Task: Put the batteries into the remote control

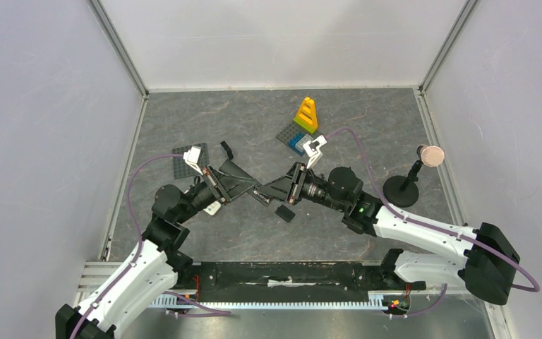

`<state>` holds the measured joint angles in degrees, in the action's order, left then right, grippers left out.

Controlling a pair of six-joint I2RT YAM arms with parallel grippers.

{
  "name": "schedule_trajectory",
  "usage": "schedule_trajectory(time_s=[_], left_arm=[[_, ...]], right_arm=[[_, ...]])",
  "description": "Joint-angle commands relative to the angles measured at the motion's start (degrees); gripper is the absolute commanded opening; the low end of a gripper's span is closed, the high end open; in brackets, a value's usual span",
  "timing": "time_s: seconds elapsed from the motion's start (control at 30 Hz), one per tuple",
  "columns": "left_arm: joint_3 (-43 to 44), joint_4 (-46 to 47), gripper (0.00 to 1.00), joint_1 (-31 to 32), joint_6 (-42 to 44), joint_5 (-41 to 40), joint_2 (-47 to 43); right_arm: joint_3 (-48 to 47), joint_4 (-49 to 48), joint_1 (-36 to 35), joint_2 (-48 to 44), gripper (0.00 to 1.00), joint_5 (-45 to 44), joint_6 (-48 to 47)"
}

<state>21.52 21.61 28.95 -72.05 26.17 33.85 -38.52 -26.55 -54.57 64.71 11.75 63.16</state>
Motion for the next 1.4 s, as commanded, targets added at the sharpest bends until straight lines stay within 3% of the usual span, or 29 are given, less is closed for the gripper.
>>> schedule_trajectory(time_s=[0.0, 0.13, 0.3, 0.53, 0.73, 1.03, 1.23, 1.37], left_arm=[[1.0, 5.6, 0.02, 0.1, 4.2, 3.3, -2.0], [0.7, 5.0, 0.02, 0.1, 9.1, 6.0, -3.8], [-0.2, 6.0, 0.02, 0.1, 13.6, 7.5, -6.1], [-1.7, 11.7, 0.02, 0.1, 18.0, 10.5, -9.1], [-1.0, 10.6, 0.02, 0.1, 19.4, 11.1, -8.7], [-1.3, 10.8, 0.02, 0.1, 18.8, 9.6, -7.7], [-1.6, 8.5, 0.02, 0.1, 18.1, 6.7, -7.4], [-0.3, -2.7, 0.02, 0.1, 21.0, -0.3, -7.9]], right_arm=[[-2.2, 4.1, -0.5, -0.8, 0.42, 0.6, -2.5], [-2.1, 4.5, -0.4, -3.0, 0.57, 0.2, -3.5], [-1.2, 4.5, 0.1, -6.0, 0.65, 1.5, -4.8], [0.7, 3.0, 1.0, -10.3, 0.66, 5.4, -9.9], [-2.1, 6.5, 1.0, -10.8, 0.66, 12.2, -19.5], [-4.7, 11.2, -0.1, -9.2, 0.65, 11.6, -26.6], [-5.2, 13.7, -0.5, -8.5, 0.63, 5.8, -26.2], [-7.2, 23.5, -0.2, -8.4, 0.64, -8.8, -24.8]])
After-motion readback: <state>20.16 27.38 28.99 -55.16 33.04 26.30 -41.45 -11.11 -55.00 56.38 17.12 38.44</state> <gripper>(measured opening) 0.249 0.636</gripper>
